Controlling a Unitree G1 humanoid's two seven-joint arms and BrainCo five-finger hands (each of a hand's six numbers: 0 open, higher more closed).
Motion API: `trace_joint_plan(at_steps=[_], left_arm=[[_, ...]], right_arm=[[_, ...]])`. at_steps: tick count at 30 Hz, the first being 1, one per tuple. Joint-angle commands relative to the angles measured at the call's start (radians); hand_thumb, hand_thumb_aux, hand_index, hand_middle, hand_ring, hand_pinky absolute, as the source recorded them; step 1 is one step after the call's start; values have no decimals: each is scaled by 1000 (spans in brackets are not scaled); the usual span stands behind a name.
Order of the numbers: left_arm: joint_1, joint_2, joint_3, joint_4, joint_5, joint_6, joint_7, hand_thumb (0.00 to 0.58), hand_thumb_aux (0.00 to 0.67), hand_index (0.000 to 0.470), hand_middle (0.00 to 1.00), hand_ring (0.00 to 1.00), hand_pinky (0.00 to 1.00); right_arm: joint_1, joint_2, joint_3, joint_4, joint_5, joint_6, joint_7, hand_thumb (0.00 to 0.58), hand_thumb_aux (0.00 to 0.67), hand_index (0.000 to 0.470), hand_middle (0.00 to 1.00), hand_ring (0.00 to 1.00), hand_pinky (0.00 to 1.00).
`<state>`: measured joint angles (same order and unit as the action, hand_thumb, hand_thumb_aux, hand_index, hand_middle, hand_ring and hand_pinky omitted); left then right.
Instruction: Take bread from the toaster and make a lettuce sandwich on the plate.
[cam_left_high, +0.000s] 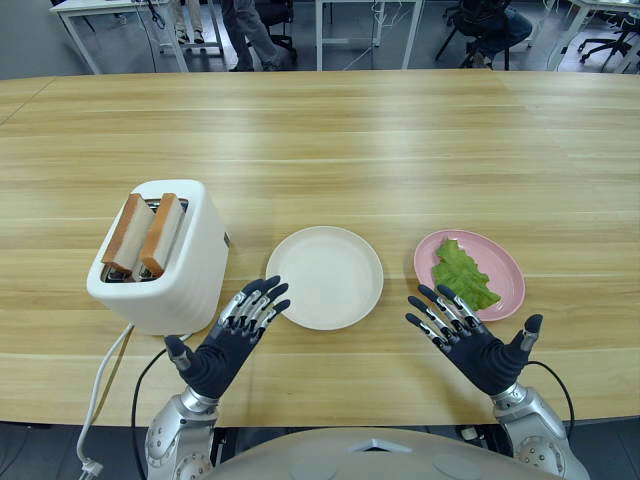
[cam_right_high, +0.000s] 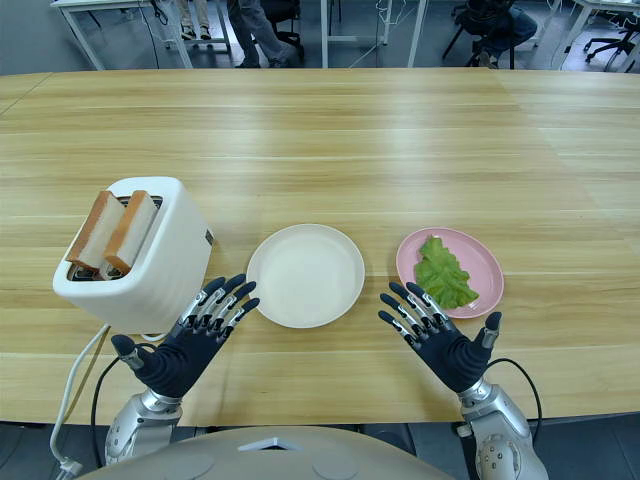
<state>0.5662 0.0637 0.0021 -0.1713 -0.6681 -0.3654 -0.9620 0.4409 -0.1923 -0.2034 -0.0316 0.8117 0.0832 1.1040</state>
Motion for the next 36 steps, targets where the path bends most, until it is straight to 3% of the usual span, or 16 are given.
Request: trace_joint_plan(at_steps=[1,4,8,13,17,21,23,28,36], left_arm=[[-4,-4,4,20,43,-23,27,0,0,0,0,0,0],[-18,-29,32,-21,115,-63,129,0,0,0,0,0,0],[-21,-21,39,-277,237,-2,315,0,0,0,0,0,0],[-97,67,158,-666,390,233,565,0,0,0,0,0,0],[-225,217,337,-787,581,408,665,0,0,0,0,0,0],[-329,381,476,-743,771,528,704,0,0,0,0,0,0],[-356,512,520,-628,983,579,720,0,0,0,0,0,0],[-331,680,504,-424,1280,633,738,0,0,0,0,0,0],[-326,754,392,-236,1490,691,699,0,0,0,0,0,0]], right_arm=[[5,14,-17,11,-28,-29,-29,0,0,0,0,0,0],[-14,41,-17,17,-89,-110,-68,0,0,0,0,0,0],[-68,61,7,-25,-150,-117,-175,0,0,0,0,0,0],[-104,78,57,-145,-234,-118,-308,0,0,0,0,0,0],[-96,88,98,-236,-302,-133,-392,0,0,0,0,0,0],[-89,81,147,-268,-426,-186,-453,0,0,0,0,0,0],[-85,73,175,-277,-487,-214,-477,0,0,0,0,0,0],[-77,57,213,-267,-552,-281,-505,0,0,0,0,0,0],[-71,35,240,-252,-576,-319,-536,0,0,0,0,0,0]])
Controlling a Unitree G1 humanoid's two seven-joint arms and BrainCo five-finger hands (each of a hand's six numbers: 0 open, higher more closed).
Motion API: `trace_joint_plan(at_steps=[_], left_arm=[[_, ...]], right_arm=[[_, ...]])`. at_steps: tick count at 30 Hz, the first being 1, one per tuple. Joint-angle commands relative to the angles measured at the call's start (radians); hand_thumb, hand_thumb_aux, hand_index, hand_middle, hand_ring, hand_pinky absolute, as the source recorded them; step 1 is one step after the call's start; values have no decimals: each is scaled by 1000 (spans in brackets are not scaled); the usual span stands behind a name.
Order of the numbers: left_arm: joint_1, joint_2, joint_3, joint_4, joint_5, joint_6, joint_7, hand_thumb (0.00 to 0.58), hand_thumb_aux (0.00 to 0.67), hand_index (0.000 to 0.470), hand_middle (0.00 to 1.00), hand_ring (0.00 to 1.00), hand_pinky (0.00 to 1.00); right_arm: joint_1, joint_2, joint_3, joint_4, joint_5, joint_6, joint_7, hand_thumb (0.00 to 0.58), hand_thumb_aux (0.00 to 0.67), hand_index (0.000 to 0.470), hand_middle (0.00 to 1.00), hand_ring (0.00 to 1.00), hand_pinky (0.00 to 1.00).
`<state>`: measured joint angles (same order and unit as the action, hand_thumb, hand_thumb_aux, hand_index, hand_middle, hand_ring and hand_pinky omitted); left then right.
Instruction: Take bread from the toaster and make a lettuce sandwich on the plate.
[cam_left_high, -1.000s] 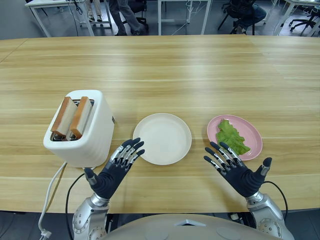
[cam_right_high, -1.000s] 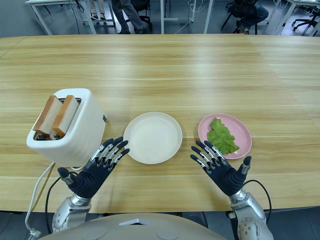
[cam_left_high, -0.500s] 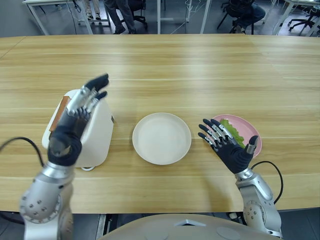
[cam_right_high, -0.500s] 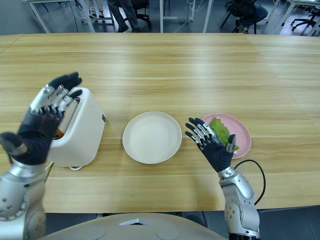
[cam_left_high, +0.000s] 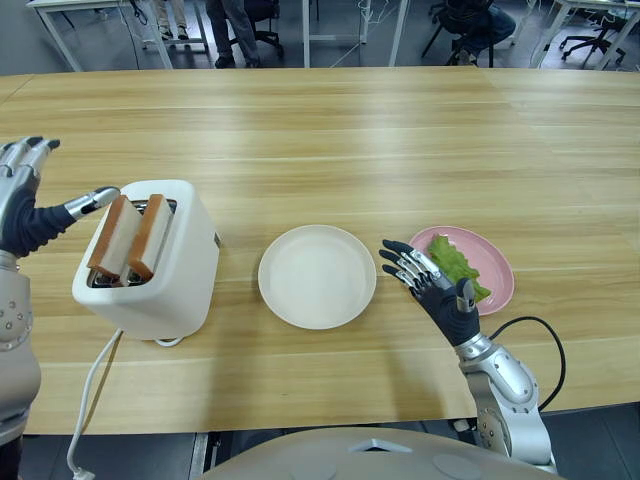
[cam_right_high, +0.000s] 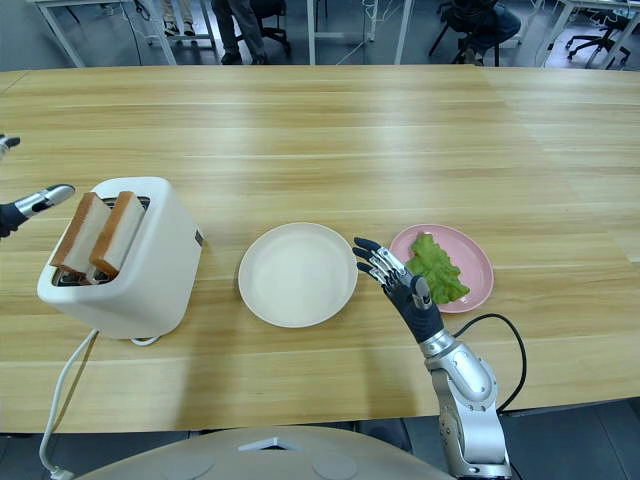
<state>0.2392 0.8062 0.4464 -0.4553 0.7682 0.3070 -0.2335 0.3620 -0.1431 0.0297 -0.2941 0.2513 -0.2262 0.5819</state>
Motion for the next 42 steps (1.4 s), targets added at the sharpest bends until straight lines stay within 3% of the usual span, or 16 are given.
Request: trace_joint_plan(at_steps=[1,12,26,42], left_arm=[[2,12,-60,57,62,20,-34,0,0,0,0,0,0],[-1,-39,-184,112,94,37,-63,0,0,0,0,0,0],[13,-84,-158,118,159,176,-56,0,0,0,0,0,0],[16,-140,-140,36,141,190,-25,0,0,0,0,0,0]], right_arm=[[8,-17,9,11,-16,-12,-16,0,0,0,0,0,0],[17,-40,28,30,-43,-50,-50,0,0,0,0,0,0],[27,-51,35,22,-40,-58,-63,0,0,0,0,0,0],[34,-74,44,18,-26,-58,-75,0,0,0,0,0,0]])
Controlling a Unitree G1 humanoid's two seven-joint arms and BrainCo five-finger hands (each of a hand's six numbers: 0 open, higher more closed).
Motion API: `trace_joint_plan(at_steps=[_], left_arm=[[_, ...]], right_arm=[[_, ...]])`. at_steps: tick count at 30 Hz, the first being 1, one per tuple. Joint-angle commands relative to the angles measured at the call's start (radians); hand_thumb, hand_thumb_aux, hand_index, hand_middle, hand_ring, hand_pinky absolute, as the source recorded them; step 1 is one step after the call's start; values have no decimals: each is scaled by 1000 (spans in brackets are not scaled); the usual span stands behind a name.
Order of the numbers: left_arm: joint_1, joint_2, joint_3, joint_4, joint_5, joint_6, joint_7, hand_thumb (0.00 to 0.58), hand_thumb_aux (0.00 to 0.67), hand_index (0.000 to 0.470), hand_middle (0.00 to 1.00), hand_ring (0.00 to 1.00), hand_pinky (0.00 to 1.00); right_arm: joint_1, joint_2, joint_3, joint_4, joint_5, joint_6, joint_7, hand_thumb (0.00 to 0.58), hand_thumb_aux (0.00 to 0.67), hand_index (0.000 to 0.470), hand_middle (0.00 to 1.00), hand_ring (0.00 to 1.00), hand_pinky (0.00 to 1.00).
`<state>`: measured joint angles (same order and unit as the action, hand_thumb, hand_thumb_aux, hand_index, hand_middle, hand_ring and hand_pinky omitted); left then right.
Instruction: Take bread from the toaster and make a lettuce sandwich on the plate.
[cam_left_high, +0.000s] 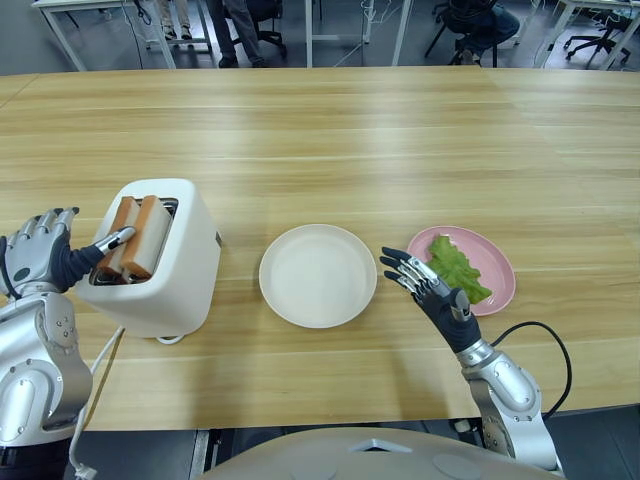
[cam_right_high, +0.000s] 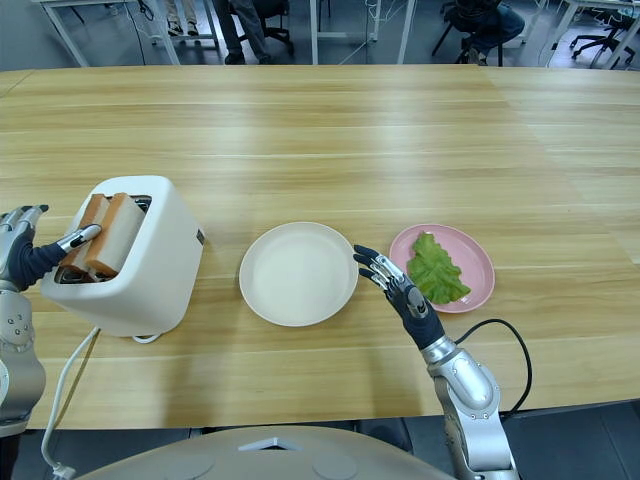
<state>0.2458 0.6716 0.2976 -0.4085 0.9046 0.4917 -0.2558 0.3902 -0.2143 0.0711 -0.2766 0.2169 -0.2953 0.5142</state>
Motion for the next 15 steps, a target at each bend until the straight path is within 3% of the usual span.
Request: trace_joint_plan(at_steps=[1,15], left_arm=[[15,-2,6,-5,10,6,-6,0,0,0,0,0,0],[25,14,50,-26,40,8,-3,0,0,0,0,0,0]], right_arm=[[4,-3,2,-1,10,12,-8,0,0,0,0,0,0],[-2,-9,4,2,17,12,-9,0,0,0,0,0,0]])
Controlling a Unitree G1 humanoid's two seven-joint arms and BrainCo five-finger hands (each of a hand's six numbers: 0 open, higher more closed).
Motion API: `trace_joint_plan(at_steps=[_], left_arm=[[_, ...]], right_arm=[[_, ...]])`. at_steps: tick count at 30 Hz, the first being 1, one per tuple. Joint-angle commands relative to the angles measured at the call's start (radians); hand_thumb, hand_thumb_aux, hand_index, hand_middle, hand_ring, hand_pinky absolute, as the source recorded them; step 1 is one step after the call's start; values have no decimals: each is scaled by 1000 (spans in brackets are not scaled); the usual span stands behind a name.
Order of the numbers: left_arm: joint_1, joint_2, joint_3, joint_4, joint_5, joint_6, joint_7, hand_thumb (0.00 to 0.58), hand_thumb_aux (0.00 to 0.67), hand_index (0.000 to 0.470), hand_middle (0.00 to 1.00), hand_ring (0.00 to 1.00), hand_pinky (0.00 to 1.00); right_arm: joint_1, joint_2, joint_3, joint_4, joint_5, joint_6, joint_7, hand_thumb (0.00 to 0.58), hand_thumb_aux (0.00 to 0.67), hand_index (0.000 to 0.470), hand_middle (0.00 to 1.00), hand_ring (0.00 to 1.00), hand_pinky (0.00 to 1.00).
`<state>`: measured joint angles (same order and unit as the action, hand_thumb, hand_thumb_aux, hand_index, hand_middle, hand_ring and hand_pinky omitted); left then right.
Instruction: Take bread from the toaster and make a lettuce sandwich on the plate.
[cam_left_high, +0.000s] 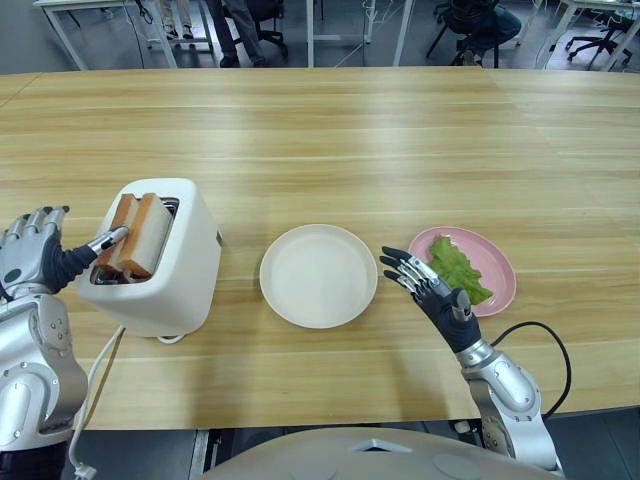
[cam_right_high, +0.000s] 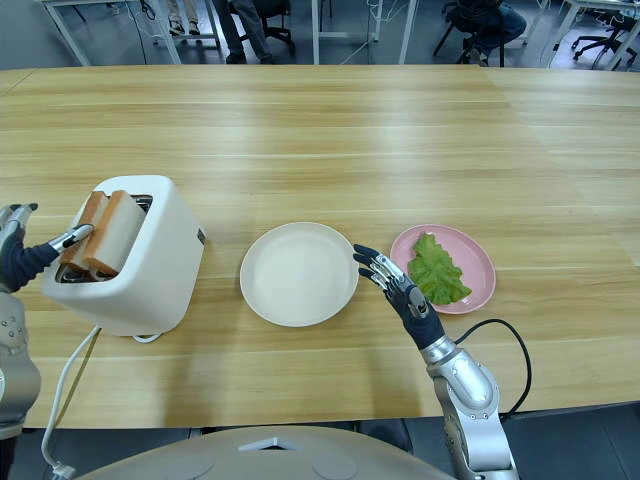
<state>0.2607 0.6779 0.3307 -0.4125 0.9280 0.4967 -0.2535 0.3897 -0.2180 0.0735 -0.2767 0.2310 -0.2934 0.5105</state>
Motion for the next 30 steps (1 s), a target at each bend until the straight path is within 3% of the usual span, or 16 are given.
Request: trace_joint_plan(at_steps=[1,30], left_arm=[[11,8,20,-25,20,5,-5,0,0,0,0,0,0],[-37,99,-115,-10,153,-98,-171,0,0,0,0,0,0]], right_arm=[[-2,-5,2,3,3,10,-6,0,0,0,0,0,0],[-5,-3,-5,-9,10,19,-21,0,0,0,0,0,0]])
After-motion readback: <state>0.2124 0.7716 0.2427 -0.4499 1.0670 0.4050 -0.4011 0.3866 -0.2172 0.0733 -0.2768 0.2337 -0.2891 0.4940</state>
